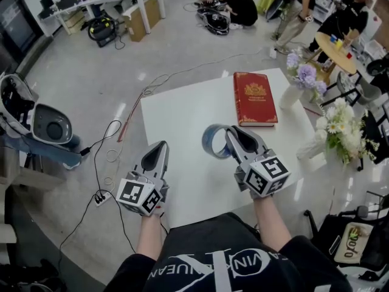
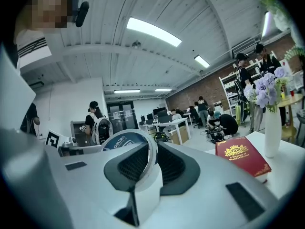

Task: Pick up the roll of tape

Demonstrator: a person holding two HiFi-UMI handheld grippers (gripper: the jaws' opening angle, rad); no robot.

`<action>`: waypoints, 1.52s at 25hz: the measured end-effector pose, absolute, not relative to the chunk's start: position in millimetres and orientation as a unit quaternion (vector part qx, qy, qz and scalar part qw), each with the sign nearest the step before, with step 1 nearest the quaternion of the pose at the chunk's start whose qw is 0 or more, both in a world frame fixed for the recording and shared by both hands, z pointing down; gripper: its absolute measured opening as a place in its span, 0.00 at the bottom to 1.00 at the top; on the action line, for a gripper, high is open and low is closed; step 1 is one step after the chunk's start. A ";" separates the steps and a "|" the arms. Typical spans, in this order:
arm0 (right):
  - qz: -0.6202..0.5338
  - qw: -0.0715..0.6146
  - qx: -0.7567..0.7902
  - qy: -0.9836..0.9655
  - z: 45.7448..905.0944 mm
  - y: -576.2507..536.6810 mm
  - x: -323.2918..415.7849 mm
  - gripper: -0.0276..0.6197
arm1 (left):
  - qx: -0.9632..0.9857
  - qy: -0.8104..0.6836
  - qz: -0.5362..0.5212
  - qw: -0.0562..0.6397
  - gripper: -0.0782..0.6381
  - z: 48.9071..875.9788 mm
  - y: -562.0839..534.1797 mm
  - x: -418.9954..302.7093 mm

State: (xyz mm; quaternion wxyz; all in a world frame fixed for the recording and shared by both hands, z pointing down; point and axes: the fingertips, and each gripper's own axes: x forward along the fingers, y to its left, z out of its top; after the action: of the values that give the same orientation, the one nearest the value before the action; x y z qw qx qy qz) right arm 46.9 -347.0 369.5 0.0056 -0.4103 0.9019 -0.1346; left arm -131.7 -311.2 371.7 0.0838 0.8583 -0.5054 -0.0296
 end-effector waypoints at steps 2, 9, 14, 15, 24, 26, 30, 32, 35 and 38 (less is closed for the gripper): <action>-0.132 0.011 -0.409 0.903 366.5 -346.7 46.3 0.15 | 0.857 -0.509 -0.031 0.081 0.12 369.4 -311.6 -135.1; -0.122 0.025 -0.401 0.907 357.3 -346.1 47.0 0.15 | 0.855 -0.512 -0.034 0.071 0.12 361.2 -313.2 -137.0; -0.121 0.030 -0.397 0.909 356.0 -345.4 46.9 0.15 | 0.855 -0.513 -0.035 0.071 0.12 361.6 -313.4 -137.0; -0.120 0.031 -0.396 0.910 355.6 -345.1 46.6 0.15 | 0.855 -0.513 -0.035 0.070 0.12 361.5 -313.5 -136.8; -0.124 0.031 -0.392 0.911 358.4 -347.1 45.3 0.15 | 0.857 -0.510 -0.035 0.069 0.12 361.3 -316.8 -135.9; -0.124 0.029 -0.392 0.911 358.6 -347.9 44.7 0.15 | 0.856 -0.510 -0.034 0.070 0.12 361.6 -317.7 -136.4; -0.124 0.027 -0.392 0.911 357.5 -347.5 43.1 0.15 | 0.857 -0.510 -0.033 0.072 0.12 361.8 -317.1 -137.7; -0.124 0.027 -0.393 0.911 356.6 -346.3 41.9 0.15 | 0.857 -0.509 -0.032 0.073 0.12 361.7 -315.9 -138.7; -0.125 0.026 -0.392 0.911 359.0 -344.4 41.3 0.15 | 0.857 -0.509 -0.032 0.075 0.12 363.5 -314.3 -139.7; -0.124 0.026 -0.391 0.912 360.7 -342.9 41.6 0.15 | 0.857 -0.509 -0.031 0.077 0.12 365.7 -313.2 -139.2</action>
State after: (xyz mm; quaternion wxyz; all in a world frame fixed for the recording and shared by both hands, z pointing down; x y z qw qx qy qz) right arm 41.6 -342.9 360.7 0.0259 -0.3908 0.9117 -0.1242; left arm -139.2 -313.2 365.7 0.0766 0.8566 -0.5093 -0.0308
